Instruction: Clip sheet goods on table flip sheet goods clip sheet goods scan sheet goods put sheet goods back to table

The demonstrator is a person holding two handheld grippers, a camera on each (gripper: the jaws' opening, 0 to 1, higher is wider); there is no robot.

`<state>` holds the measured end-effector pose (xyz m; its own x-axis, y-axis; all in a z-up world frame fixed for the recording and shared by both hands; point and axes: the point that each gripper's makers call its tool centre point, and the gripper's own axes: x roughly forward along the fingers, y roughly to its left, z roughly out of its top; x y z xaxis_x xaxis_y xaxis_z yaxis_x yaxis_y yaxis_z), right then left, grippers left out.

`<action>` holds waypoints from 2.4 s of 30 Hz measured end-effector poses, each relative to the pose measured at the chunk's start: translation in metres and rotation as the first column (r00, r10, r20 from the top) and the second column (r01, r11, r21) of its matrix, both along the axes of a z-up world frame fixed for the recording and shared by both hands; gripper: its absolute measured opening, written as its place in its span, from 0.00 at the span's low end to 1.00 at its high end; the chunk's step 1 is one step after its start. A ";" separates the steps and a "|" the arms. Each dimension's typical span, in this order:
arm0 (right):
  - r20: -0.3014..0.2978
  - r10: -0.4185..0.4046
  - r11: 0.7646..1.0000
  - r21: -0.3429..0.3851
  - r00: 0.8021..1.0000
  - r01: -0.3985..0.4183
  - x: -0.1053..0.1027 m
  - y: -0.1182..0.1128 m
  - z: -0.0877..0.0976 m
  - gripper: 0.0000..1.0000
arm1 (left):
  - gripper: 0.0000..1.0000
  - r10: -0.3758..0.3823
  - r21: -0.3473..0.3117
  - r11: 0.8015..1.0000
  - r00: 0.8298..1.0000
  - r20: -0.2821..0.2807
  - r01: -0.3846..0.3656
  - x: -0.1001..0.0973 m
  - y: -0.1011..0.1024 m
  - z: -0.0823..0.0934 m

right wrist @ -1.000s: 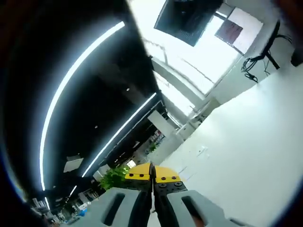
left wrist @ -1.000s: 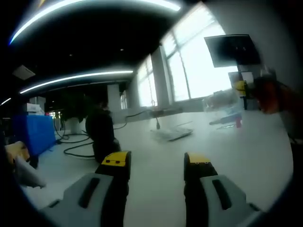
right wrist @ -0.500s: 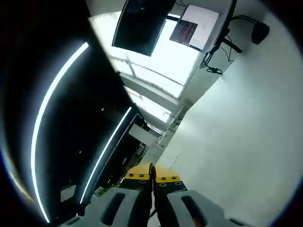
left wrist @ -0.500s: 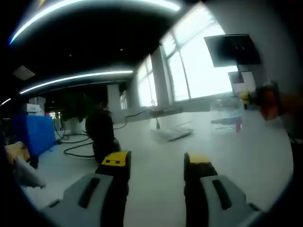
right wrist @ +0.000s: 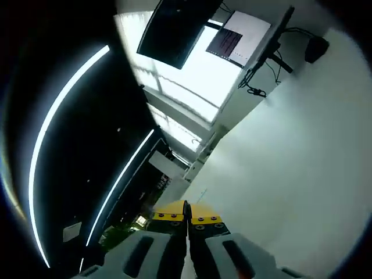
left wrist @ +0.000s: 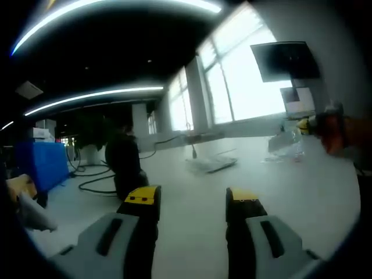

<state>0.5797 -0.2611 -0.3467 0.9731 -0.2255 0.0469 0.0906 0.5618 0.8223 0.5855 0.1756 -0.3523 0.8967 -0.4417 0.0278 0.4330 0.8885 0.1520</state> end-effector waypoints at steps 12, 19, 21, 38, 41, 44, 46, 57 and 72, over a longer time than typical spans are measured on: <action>-0.048 -0.043 0.999 0.023 0.998 0.044 -0.003 -0.011 -0.015 0.00 | 0.37 0.000 -0.002 1.000 1.000 0.001 0.000 0.000 0.000 0.000; -0.092 -0.063 0.998 -0.003 0.994 0.064 -0.006 -0.018 -0.025 0.00 | 0.37 0.000 -0.003 1.000 1.000 0.002 0.000 0.000 0.001 0.001; -0.114 -0.063 0.998 -0.018 0.992 0.061 -0.007 -0.018 -0.030 0.00 | 0.37 0.000 -0.002 1.000 1.000 0.002 0.000 0.000 0.001 0.000; -0.079 -0.123 0.982 -0.154 0.989 0.109 -0.018 -0.036 -0.017 0.32 | 0.37 -0.003 -0.003 1.000 1.000 0.001 0.003 0.001 0.001 0.000; -0.069 -0.109 0.980 -0.175 0.992 0.095 -0.015 -0.034 -0.014 0.37 | 0.37 -0.003 -0.001 1.000 1.000 0.001 0.003 0.001 0.001 0.000; -0.055 -0.068 0.968 -0.246 0.996 0.053 -0.009 -0.027 -0.006 0.45 | 0.37 -0.003 -0.001 1.000 1.000 0.001 0.003 0.001 0.001 0.000; -0.081 -0.026 0.907 -0.420 0.996 -0.011 -0.003 -0.014 0.002 0.46 | 0.37 -0.002 -0.002 1.000 1.000 0.001 0.002 0.002 0.001 0.000; -0.143 0.155 0.670 -0.712 0.977 -0.211 0.023 0.032 0.029 0.50 | 0.37 -0.002 -0.009 1.000 1.000 0.002 0.002 0.002 0.002 0.001; -0.354 0.330 0.359 -0.810 0.875 -0.463 0.034 0.079 0.016 0.49 | 0.37 -0.007 -0.008 1.000 1.000 0.005 0.007 0.000 0.000 0.001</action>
